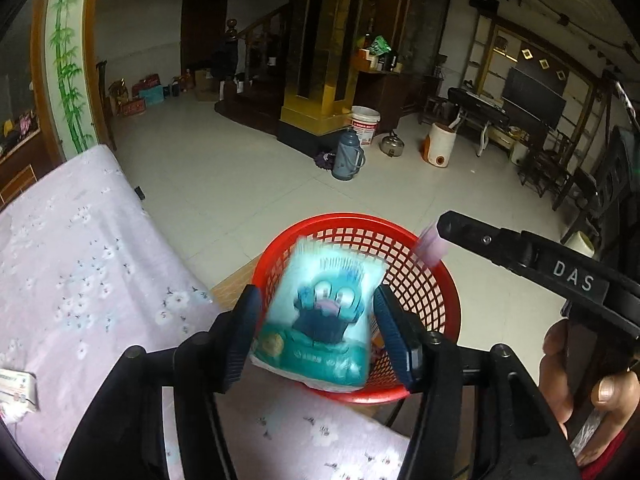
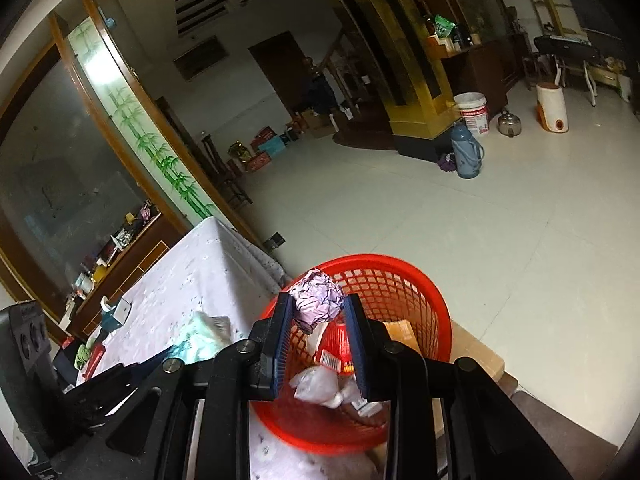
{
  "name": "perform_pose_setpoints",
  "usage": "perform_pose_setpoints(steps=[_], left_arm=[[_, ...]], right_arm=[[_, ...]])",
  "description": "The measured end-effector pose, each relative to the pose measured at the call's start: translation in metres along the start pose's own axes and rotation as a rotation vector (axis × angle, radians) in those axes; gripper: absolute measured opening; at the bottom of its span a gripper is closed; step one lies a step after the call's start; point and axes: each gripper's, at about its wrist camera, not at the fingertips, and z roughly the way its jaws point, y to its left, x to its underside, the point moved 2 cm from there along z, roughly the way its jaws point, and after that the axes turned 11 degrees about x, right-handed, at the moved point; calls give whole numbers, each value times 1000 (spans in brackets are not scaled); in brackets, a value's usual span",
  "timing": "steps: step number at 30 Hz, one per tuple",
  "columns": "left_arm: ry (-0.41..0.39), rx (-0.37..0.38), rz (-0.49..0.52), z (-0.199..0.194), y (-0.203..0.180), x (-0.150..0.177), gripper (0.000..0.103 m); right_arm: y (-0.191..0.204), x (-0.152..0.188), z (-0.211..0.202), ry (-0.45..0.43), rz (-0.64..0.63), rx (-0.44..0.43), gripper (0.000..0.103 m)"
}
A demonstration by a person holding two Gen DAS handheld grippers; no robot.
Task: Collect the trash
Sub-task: 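Carry the tissue pack and pink paper over the wastebasket and release, then return both tools over the white bottle and white medicine box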
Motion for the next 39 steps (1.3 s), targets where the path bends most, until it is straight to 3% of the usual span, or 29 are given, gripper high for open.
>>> perform_pose_setpoints(steps=[2, 9, 19, 25, 31, 34, 39], left_arm=[[-3, 9, -3, -2, 1, 2, 57], [-23, -43, 0, -39, 14, 30, 58], [-57, -164, -103, -126, 82, 81, 62], [-98, -251, -170, -180, 149, 104, 65], [-52, -306, -271, -207, 234, 125, 65], [-73, -375, -346, -219, 276, 140, 65], [-79, -365, -478, -222, 330, 158, 65]], right_arm=[[-5, -4, 7, 18, 11, 22, 47], [-1, 3, -9, -11, 5, 9, 47], [78, 51, -14, 71, -150, -107, 49], [140, 80, 2, 167, -240, -161, 50], [202, 112, 1, 199, -355, -207, 53], [218, 127, 3, 216, -376, -207, 54], [225, 141, 12, 252, -403, -205, 54]])
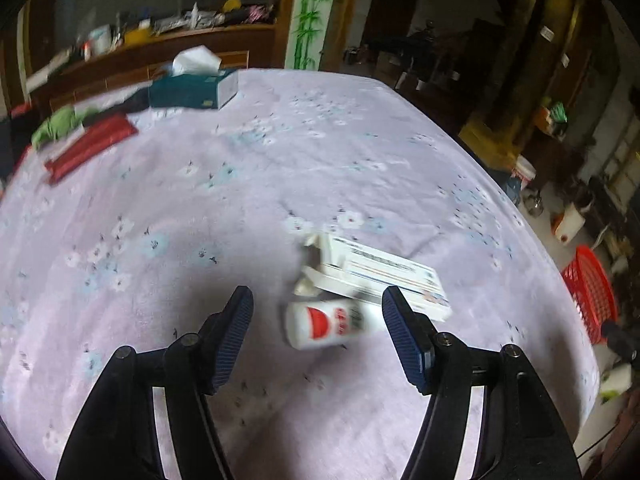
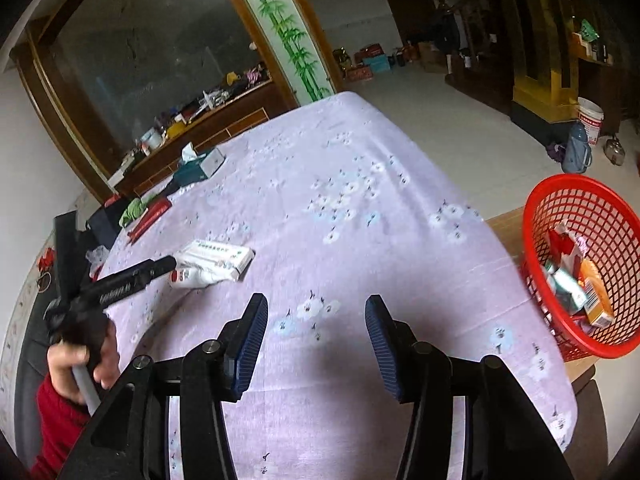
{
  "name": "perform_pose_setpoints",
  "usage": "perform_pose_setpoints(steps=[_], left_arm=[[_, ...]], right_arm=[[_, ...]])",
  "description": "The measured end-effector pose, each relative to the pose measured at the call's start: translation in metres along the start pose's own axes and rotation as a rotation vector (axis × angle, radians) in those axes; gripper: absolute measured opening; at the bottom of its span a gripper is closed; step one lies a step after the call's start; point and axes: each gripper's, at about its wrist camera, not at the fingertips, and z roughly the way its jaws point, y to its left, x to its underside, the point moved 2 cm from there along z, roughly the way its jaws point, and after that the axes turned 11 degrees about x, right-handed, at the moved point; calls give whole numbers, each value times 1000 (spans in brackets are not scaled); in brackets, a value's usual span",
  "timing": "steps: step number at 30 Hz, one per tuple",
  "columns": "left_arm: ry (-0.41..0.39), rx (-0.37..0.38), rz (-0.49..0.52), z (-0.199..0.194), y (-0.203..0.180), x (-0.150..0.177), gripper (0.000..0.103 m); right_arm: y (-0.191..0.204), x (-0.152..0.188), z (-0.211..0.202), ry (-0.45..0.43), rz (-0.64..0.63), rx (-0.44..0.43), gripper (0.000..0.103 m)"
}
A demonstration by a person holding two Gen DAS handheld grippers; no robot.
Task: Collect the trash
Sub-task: 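Return both tools over the white bottle and white medicine box, then grasp the white spray bottle with left tool while right tool grasps white medicine box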
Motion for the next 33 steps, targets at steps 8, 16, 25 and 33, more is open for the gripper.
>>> perform_pose_setpoints(steps=[8, 16, 25, 33], left_arm=[[73, 84, -23, 26, 4, 4, 65], [126, 138, 75, 19, -29, 25, 65], [171, 193, 258, 1, -68, 50, 65], [227, 203, 234, 19, -61, 40, 65]], right_arm=[[-3, 0, 5, 8, 11, 9, 55], [-8, 4, 3, 12, 25, 9, 55], [-4, 7, -1, 11, 10, -21, 55], [2, 4, -2, 5, -8, -36, 55]])
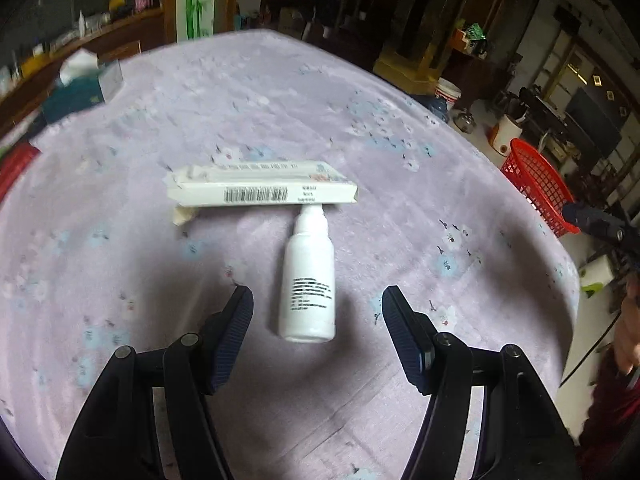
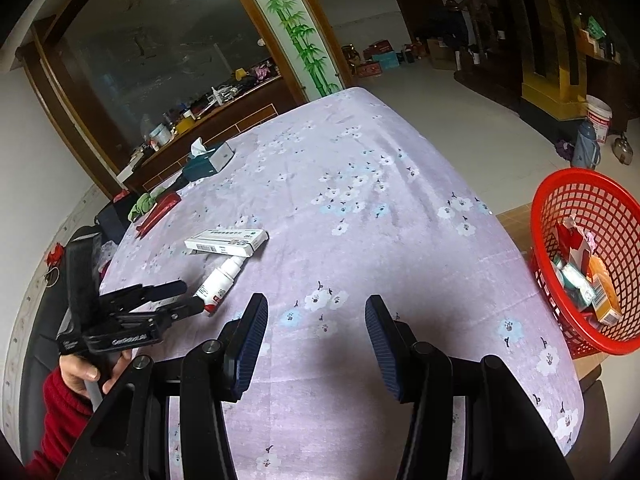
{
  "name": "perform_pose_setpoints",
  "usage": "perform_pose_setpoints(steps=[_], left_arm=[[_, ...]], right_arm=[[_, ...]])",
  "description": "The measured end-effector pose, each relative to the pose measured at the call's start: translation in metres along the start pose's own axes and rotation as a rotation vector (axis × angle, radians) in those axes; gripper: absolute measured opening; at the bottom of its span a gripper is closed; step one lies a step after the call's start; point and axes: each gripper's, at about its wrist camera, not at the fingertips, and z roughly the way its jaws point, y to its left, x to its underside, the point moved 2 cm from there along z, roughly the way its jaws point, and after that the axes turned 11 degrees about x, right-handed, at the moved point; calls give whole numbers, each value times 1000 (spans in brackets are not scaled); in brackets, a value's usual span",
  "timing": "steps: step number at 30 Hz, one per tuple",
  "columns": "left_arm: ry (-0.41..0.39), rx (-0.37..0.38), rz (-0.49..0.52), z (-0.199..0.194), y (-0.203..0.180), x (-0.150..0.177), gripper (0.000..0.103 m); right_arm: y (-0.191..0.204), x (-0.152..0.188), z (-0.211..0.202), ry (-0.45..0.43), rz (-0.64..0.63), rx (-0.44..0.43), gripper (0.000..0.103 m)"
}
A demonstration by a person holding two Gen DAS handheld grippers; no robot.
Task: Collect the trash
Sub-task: 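Grasp the white spray bottle with left tool while right tool grasps white medicine box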
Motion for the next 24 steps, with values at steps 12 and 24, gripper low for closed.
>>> perform_pose_setpoints(steps=[12, 24], left_arm=[[-7, -95, -105, 28, -2, -9, 28], [-119, -162, -217, -27, 4, 57, 28]], right_arm=[[6, -7, 9, 18, -11, -1, 55], [73, -38, 48, 80, -185, -86, 60]])
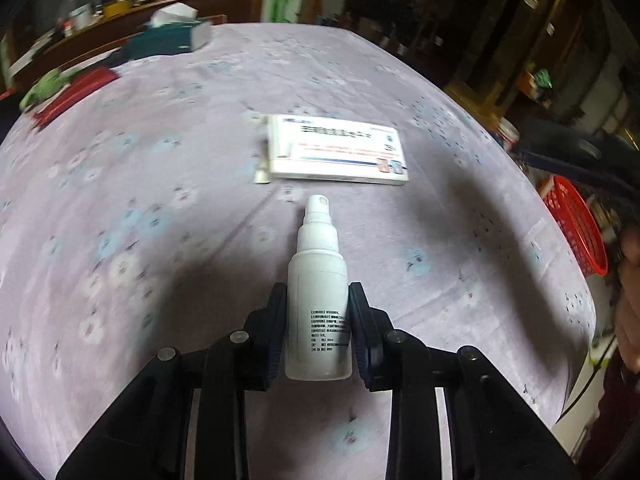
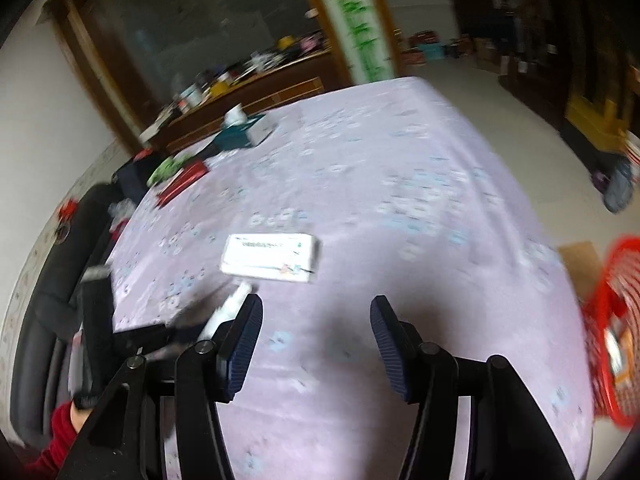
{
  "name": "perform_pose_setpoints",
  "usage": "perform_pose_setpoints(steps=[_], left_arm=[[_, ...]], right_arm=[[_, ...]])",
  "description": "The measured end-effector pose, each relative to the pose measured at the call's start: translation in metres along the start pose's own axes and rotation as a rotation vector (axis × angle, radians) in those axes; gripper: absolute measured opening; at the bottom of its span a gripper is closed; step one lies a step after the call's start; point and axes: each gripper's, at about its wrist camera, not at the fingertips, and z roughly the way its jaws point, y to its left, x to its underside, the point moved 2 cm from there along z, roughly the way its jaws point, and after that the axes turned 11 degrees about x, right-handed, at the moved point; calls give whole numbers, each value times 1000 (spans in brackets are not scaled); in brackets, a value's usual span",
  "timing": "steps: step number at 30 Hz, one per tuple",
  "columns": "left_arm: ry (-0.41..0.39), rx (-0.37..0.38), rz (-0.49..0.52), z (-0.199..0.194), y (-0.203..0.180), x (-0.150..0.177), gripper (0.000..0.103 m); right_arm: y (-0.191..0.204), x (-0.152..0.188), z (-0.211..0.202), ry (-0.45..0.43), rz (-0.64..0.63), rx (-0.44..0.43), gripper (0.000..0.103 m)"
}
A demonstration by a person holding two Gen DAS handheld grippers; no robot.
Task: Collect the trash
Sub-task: 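Grasp the white spray bottle with left tool while right tool grasps white medicine box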
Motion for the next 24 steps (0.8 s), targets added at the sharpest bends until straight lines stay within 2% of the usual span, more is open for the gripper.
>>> perform_pose_setpoints(steps=[3, 9, 13, 18, 20, 24], left_arm=[[-45, -38, -26, -10, 10, 3, 28], [-67, -37, -62, -19, 22, 4, 28], [-81, -43, -64, -22, 27, 5, 28], [-96, -30, -83, -27, 33, 4, 28], [-105, -38, -85, -28, 36, 3, 28], [-122, -56, -82, -29, 37, 1, 28]], right_arm=[[23, -21, 38, 53, -53, -60, 62], [46, -63, 111, 104, -69, -84, 62], [52, -70, 146, 170, -76, -111, 62], [56, -55, 147, 243, -104, -202, 63], [59, -43, 137, 253, -135, -249, 71], [78, -20, 125, 251, -255, -228, 73]])
